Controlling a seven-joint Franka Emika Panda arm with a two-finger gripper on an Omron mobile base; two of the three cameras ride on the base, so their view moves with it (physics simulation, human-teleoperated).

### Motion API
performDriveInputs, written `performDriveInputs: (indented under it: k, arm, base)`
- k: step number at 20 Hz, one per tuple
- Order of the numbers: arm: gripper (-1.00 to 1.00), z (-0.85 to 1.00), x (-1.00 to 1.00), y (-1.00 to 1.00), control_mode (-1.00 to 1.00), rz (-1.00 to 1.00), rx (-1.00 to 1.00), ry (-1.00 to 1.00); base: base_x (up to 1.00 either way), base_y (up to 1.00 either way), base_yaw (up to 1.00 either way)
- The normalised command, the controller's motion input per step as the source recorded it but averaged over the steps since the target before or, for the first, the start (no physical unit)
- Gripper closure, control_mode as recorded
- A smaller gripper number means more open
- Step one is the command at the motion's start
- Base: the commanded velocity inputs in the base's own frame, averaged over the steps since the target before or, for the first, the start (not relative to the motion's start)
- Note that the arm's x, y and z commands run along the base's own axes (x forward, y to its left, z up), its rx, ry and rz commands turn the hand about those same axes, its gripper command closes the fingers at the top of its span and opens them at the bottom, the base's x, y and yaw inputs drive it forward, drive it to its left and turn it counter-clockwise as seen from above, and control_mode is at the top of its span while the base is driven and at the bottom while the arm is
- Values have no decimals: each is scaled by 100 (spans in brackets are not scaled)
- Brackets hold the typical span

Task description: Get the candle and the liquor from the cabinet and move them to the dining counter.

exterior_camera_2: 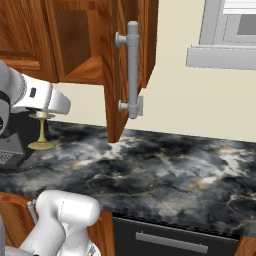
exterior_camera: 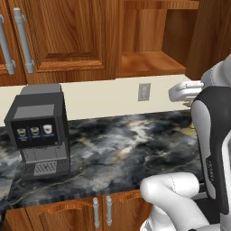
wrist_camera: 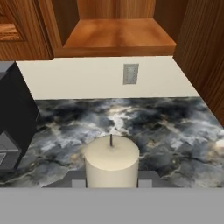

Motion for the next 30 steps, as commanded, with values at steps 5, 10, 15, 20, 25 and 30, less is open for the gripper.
performDriveInputs:
  k: [5,10,15,20,25,30]
  arm:
    - [100,0,0,0,100,0,0,0]
    - [100,0,0,0,100,0,0,0]
    - [100,0,0,0,100,0,0,0]
    - [100,0,0,0,100,0,0,0]
    - [100,0,0,0,100,0,0,0]
    - [100,0,0,0,100,0,0,0]
  base:
    - [-25,7,0]
    - [-97,46,10]
    - [-84,34,75]
    - [-37,28,100]
    - [-25,7,100]
    - [-21,0,100]
